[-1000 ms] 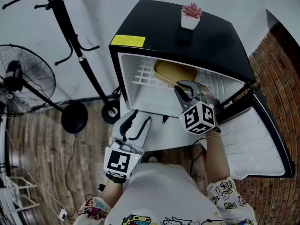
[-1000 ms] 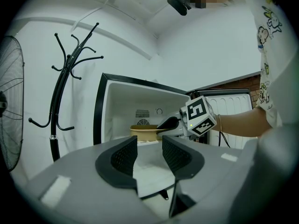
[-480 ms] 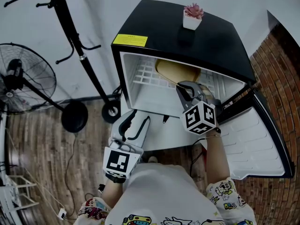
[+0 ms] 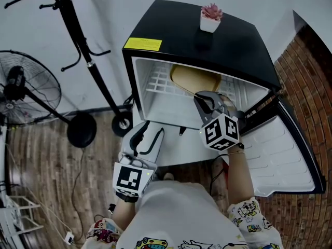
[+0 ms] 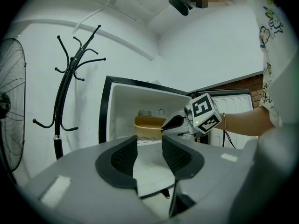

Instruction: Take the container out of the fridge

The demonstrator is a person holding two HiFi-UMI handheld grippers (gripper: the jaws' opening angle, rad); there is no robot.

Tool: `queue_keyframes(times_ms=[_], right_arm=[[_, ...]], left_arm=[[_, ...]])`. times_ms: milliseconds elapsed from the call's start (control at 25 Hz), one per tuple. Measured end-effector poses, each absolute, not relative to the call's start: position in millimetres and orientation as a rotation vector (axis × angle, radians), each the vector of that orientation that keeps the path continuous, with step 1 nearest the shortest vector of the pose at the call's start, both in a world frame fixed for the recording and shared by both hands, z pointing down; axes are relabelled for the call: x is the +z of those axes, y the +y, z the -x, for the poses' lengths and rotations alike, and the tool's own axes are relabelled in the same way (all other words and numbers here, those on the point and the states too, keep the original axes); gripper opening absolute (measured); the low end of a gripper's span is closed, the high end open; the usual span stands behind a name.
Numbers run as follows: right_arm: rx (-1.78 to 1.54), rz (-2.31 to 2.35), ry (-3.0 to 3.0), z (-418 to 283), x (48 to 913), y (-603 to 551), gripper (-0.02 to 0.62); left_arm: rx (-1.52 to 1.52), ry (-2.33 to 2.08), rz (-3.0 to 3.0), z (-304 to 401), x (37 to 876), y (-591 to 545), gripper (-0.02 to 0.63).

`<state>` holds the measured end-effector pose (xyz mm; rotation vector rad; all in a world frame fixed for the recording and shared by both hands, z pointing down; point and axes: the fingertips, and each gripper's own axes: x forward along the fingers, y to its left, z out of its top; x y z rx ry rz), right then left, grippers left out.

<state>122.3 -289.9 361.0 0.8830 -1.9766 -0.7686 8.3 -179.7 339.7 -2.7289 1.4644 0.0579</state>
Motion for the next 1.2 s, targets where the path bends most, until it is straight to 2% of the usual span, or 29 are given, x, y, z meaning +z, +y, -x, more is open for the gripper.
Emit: queue_keyframes(times_ms=[680,1200], right_arm=[[-0.766,-0.912,-2.040,-112.4,350.6,-235.7,0.020],[-0.685,-0.950,-2.171,-102.0,354.3,-180.5,0.020]], left_arm=[[0.018,1.473,2.738,-1.6,338.9,-168.6,0.143],[0.002,1.481,2.745,5.4,343.6,-154.0,0.100]])
